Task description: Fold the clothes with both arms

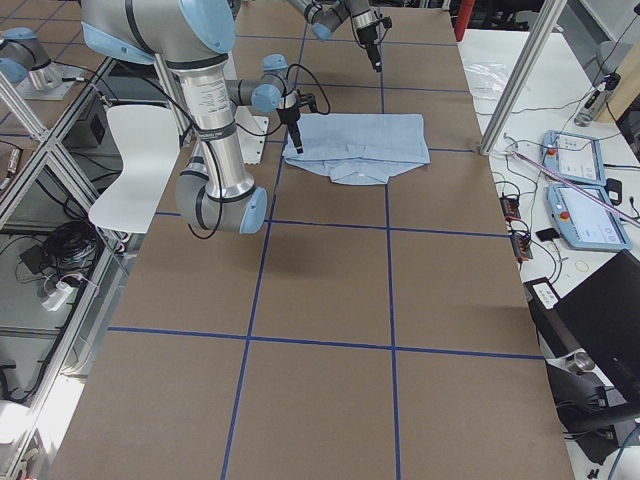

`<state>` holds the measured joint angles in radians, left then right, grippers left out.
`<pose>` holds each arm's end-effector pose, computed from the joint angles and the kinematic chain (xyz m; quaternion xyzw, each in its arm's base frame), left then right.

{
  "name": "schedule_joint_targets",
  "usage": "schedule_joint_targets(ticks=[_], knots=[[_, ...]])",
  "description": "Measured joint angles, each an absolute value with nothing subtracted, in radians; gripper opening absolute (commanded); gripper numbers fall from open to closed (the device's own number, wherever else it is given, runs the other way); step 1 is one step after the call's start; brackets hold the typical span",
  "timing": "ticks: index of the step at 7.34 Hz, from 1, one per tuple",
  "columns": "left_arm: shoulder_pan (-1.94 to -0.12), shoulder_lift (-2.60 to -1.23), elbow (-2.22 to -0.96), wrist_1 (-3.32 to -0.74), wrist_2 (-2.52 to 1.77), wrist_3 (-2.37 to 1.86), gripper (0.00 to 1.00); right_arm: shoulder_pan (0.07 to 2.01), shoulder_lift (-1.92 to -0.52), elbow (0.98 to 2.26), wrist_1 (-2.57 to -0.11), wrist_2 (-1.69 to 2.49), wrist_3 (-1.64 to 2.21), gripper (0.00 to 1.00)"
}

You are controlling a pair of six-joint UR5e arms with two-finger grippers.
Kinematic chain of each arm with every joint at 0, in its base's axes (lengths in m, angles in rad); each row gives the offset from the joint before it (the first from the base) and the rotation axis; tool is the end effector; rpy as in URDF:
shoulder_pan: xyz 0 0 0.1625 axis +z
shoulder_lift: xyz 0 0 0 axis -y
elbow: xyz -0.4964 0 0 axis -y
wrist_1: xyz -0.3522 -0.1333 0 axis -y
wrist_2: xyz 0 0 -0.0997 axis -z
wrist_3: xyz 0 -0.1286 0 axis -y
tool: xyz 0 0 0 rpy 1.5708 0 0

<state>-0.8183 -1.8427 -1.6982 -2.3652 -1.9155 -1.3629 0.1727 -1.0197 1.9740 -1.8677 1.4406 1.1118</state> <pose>0.3493 -0.5045 0.4556 0.1482 0.5520 -0.1529 0.8062 -0.5854 -0.2544 0.3381 0.1586 -0.2871 -0.1140 0.9378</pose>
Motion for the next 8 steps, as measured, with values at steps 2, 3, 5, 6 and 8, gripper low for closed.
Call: schedule_joint_targets(ticks=[2,3,5,6,8], knots=[[-0.818,-1.831,-1.699,-2.364,-1.915,-1.36,1.0,0.168,-0.964,1.915,-1.93,1.41,1.021,1.0],[-0.817,-1.83,-1.699,-2.364,-1.914,-1.359,1.0,0.168,-0.938,1.882,-1.936,1.406,0.986,1.0],[-0.816,-1.827,-1.698,-2.364,-1.914,-1.359,1.0,0.167,-0.885,1.806,-1.937,1.404,0.947,1.0],[-0.816,-1.826,-1.698,-2.364,-1.914,-1.359,1.0,0.167,-0.875,1.784,-1.937,1.404,0.937,1.0],[-0.815,-1.826,-1.697,-2.364,-1.914,-1.361,1.0,0.169,-0.87,1.757,-1.937,1.404,0.918,1.0]])
